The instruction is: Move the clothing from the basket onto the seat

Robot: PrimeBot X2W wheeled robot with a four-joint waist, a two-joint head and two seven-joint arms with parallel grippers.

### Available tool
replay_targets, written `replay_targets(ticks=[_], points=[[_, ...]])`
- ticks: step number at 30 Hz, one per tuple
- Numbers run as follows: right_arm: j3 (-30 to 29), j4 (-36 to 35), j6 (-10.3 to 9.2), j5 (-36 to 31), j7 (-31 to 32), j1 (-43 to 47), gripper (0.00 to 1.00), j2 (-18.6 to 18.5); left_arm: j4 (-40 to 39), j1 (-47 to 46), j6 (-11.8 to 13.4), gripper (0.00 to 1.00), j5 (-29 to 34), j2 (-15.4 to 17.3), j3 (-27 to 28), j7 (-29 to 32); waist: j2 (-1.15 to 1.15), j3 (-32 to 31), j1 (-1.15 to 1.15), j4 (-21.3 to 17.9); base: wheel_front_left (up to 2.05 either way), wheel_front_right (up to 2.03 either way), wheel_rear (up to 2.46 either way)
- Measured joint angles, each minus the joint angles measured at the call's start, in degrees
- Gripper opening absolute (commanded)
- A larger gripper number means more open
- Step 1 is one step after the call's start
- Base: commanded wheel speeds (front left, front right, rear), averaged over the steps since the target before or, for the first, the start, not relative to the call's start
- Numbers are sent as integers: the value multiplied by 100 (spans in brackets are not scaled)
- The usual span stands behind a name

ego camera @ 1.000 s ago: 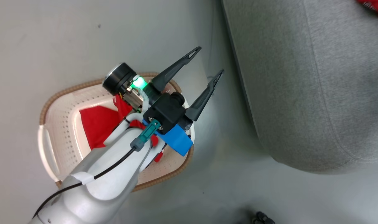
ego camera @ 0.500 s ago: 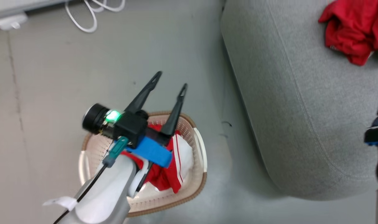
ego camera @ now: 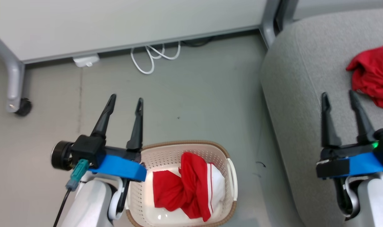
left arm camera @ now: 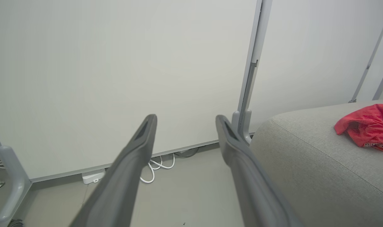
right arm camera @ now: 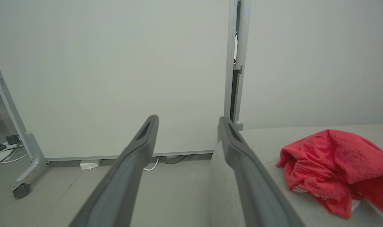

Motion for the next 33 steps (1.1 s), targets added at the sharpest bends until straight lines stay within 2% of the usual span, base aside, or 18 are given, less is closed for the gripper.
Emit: replay_targets(ticks=[9, 14, 25, 33], points=[[468, 63, 0, 8, -1, 389, 100, 12, 24, 638, -178, 100, 242, -180, 724, 0, 0, -588, 0, 389, 0, 0, 0], [467, -53, -1, -23, -1, 709, 100, 84, 4, 996, -259, 100, 354, -234, 1014, 0, 0, -896, 1, 472, 0, 0, 0], [345, -226, -1, -96, -1, 1324, 100, 238, -49, 1476, -419, 100, 588, -353, 1266, 0, 0, -1310, 1, 529, 0, 0, 0], [310, -223, -1, -110, -1, 1524, 100, 322, -21, 1578, -487, 100, 646, -430, 1343, 1, 0, -1354, 1, 535, 0, 0, 0]])
